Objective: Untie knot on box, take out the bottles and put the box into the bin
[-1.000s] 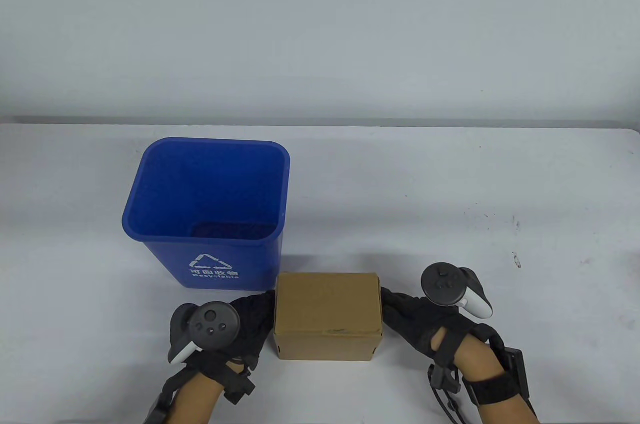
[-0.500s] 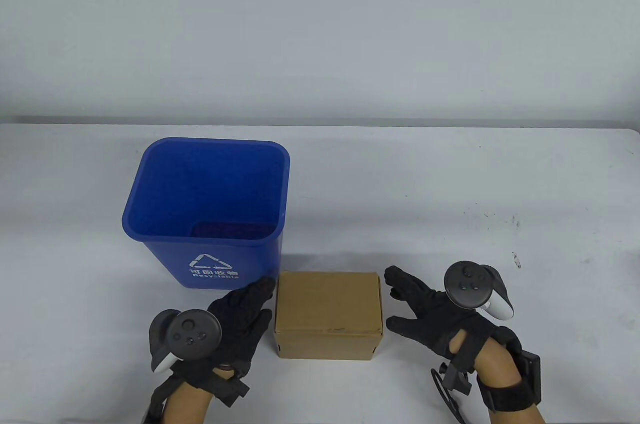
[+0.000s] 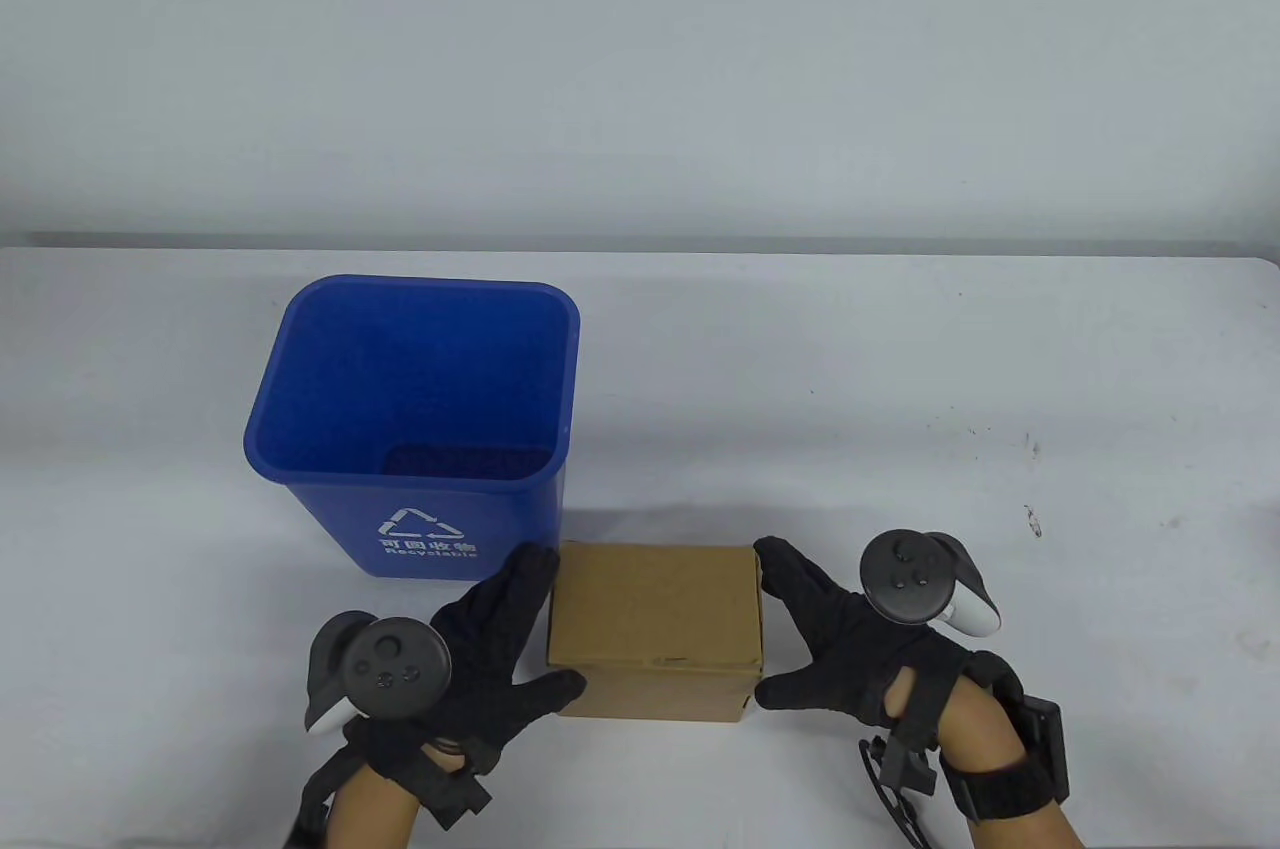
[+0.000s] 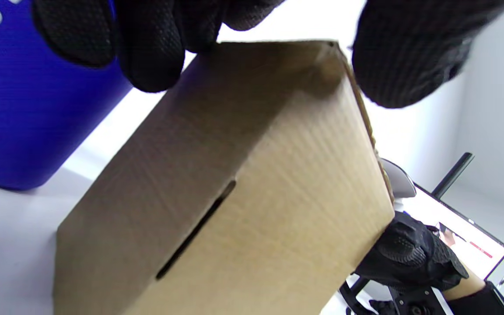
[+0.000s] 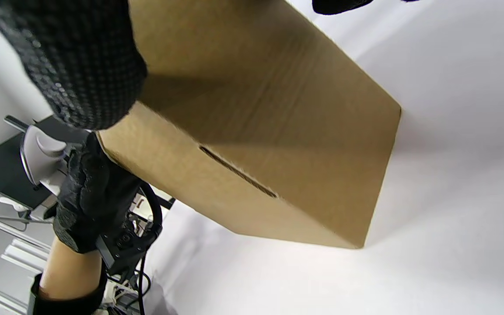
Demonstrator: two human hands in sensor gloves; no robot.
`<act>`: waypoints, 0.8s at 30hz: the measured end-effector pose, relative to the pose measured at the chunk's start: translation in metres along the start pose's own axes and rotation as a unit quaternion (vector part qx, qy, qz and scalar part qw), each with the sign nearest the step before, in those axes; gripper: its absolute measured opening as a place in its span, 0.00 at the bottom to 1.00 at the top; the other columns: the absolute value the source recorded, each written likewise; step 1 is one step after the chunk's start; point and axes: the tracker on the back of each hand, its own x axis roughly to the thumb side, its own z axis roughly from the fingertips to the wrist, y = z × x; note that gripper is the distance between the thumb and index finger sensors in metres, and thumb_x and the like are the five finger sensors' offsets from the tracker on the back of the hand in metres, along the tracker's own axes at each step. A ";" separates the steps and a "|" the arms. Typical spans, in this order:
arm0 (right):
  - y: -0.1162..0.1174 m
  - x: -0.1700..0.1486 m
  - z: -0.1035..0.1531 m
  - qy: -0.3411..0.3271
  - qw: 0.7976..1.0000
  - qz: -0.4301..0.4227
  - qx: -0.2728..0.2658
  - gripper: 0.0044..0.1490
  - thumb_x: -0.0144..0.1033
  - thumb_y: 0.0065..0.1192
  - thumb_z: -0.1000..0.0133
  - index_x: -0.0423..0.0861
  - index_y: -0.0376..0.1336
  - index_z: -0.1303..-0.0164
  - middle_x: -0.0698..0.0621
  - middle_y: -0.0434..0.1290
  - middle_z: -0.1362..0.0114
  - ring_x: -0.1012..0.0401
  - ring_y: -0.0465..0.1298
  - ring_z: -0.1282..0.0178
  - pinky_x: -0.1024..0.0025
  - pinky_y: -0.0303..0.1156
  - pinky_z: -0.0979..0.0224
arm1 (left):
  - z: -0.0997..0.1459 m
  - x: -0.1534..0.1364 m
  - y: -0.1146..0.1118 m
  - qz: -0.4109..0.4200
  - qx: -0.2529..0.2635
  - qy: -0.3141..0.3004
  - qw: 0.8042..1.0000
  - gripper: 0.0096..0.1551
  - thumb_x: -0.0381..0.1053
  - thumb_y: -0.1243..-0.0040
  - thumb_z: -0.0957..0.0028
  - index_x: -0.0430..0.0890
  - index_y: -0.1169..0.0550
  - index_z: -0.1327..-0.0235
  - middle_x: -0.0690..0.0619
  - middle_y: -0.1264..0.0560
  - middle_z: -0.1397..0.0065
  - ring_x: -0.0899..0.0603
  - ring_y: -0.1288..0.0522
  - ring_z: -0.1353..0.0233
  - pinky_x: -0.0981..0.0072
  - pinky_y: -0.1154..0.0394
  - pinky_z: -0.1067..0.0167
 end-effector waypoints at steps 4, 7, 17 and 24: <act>0.008 -0.006 -0.009 0.007 1.000 0.001 0.011 0.81 0.61 0.70 0.52 0.38 0.16 0.30 0.38 0.24 0.20 0.31 0.44 0.20 0.27 0.45 0.27 | -0.004 -0.002 -0.002 -0.023 -0.015 0.006 1.000 0.64 0.68 0.32 0.54 0.38 0.52 0.20 0.32 0.41 0.22 0.30 0.22 0.33 0.39 0.26 0.35; 0.009 -0.006 -0.009 0.009 1.000 0.001 0.012 0.82 0.61 0.70 0.52 0.37 0.16 0.30 0.38 0.24 0.20 0.31 0.44 0.20 0.27 0.45 0.27 | -0.004 -0.009 -0.002 0.047 -0.022 0.006 0.999 0.63 0.68 0.35 0.51 0.36 0.52 0.20 0.31 0.41 0.22 0.28 0.21 0.35 0.38 0.26 0.36; 0.010 -0.002 -0.010 0.015 0.999 0.044 -0.011 0.83 0.61 0.71 0.53 0.33 0.17 0.30 0.34 0.27 0.21 0.30 0.48 0.22 0.28 0.48 0.27 | -0.002 -0.012 -0.011 0.097 0.014 0.022 0.995 0.58 0.68 0.46 0.45 0.31 0.51 0.21 0.29 0.41 0.23 0.24 0.24 0.38 0.38 0.26 0.39; 0.010 0.000 -0.011 0.018 0.997 0.072 -0.023 0.84 0.61 0.72 0.54 0.33 0.18 0.29 0.34 0.29 0.20 0.31 0.50 0.22 0.29 0.50 0.27 | 0.000 -0.007 -0.010 0.063 0.040 0.024 0.997 0.55 0.67 0.49 0.46 0.28 0.47 0.23 0.29 0.36 0.26 0.26 0.20 0.40 0.40 0.21 0.42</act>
